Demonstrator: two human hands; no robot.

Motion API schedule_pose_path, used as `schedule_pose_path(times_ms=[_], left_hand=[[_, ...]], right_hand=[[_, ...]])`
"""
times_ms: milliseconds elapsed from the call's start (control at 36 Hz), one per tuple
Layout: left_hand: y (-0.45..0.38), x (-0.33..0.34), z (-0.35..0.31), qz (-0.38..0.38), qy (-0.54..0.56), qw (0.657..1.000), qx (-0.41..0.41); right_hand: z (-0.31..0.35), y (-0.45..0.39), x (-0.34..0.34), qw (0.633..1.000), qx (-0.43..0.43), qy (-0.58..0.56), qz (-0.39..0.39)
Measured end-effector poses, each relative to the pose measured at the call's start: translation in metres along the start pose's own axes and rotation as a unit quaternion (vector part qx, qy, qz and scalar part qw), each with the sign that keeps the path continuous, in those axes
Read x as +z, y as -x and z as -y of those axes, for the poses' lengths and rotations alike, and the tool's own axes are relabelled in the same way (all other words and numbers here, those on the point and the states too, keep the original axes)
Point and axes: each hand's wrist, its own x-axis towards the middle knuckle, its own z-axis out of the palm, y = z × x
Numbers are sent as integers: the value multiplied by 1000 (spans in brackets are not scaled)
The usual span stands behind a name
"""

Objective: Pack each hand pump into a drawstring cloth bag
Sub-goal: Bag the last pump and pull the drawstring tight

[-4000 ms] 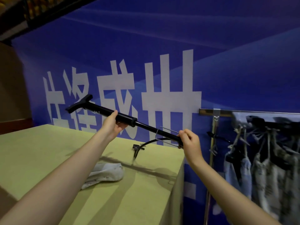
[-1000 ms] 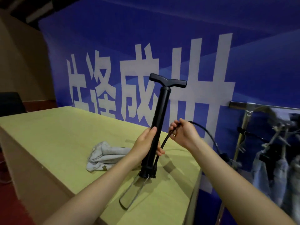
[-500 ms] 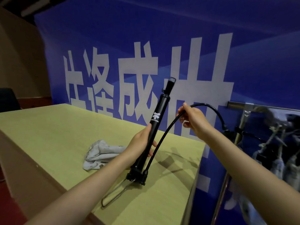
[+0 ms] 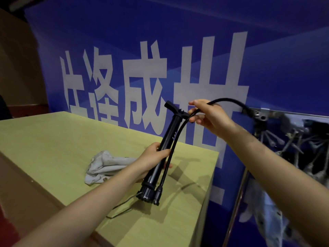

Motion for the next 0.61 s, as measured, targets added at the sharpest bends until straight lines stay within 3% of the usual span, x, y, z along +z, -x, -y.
schedule_pose_path(times_ms=[111,194,250,306,389,472,611], left_hand=[[0,0,3,-7,-9,1000,27],[3,-1,3,13,-32,998,45],[5,-1,6,15,-47,997,54],[8,1,9,25,-49,996,65],[11,1,12,32,-73,994,78],[11,-3,17,41,-133,987,82],[12,-3,21,54,-168,982,71]], right_hand=[[3,-4,-7,988,102,-113,9],[-1,-9,-14,983,122,-132,-38],[-6,-12,-20,989,103,-77,-67],[-11,-15,-25,993,65,62,-74],[-18,-14,-29,976,12,205,-70],[-17,-11,-29,969,-33,236,-72],[-13,-12,-27,984,-22,160,-76]])
